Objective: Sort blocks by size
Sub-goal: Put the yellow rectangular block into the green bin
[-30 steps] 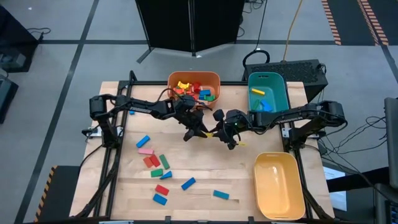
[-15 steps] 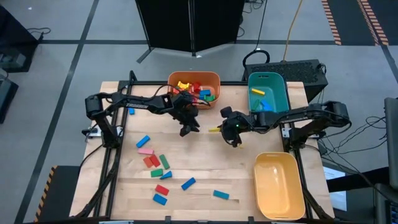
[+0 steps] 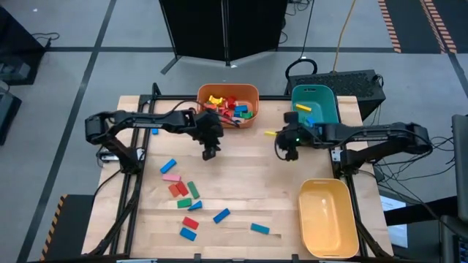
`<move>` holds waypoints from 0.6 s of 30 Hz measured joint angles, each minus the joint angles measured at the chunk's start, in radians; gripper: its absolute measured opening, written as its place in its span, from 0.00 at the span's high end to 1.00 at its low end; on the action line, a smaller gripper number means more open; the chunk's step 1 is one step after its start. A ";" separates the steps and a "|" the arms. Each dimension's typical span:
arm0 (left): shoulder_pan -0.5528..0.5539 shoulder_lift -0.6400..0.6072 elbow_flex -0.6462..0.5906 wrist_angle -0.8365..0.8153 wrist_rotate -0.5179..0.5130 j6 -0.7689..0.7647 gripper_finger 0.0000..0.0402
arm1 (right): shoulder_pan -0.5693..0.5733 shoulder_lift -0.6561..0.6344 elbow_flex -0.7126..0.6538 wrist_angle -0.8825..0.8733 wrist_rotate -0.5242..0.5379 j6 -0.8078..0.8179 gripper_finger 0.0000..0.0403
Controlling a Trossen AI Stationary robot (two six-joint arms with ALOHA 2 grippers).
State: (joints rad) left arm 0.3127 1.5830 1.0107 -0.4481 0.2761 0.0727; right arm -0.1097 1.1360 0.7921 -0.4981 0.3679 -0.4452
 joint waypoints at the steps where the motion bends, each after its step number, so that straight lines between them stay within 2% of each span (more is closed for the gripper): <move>1: -0.002 -0.012 0.000 -0.020 -0.022 -0.017 0.65 | -0.009 -0.015 0.000 -0.018 0.001 0.022 0.90; 7: -0.009 -0.113 -0.005 -0.169 -0.200 -0.091 0.65 | -0.078 -0.085 0.000 -0.091 0.001 0.166 0.90; 18: -0.012 -0.302 -0.006 -0.330 -0.418 -0.168 0.65 | -0.279 -0.119 0.000 -0.215 0.002 0.368 0.90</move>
State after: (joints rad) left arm 0.3012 1.2814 1.0050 -0.7785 -0.1424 -0.0949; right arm -0.3882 1.0172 0.7921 -0.7131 0.3701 -0.0768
